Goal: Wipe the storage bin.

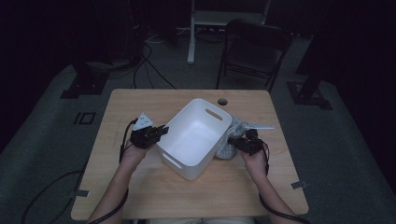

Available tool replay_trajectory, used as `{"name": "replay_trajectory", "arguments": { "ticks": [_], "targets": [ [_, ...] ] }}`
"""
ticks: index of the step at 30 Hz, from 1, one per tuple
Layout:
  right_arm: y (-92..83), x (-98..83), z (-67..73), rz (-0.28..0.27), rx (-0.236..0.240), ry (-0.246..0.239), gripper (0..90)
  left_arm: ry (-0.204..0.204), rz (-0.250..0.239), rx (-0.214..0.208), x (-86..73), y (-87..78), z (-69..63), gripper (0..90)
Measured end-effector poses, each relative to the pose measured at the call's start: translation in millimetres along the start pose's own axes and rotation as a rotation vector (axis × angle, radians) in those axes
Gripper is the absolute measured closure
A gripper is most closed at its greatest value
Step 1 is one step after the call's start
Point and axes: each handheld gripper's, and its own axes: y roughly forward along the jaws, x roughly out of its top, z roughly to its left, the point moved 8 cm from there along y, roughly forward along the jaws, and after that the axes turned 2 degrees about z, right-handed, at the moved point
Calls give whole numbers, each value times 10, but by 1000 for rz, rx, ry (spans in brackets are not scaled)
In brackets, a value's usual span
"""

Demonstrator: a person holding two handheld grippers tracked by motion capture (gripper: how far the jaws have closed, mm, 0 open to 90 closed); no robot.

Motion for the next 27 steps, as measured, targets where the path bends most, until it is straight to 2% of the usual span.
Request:
{"name": "replay_trajectory", "arguments": {
  "ticks": [9,15,18,23,27],
  "targets": [
    [108,-117,-47,47,-4,9,736,-2,1,3,2,3,0,835],
    [171,-167,-73,67,-24,-1,737,1,1,7,5,7,-1,835],
    [267,-269,-113,110,-53,-18,736,-2,0,9,4,7,1,835],
    [279,-287,-113,123,-49,-7,736,-3,-1,19,6,9,-1,835],
    [218,-261,-30,113,-9,-1,738,1,-1,17,7,10,-1,835]
  ]
}}
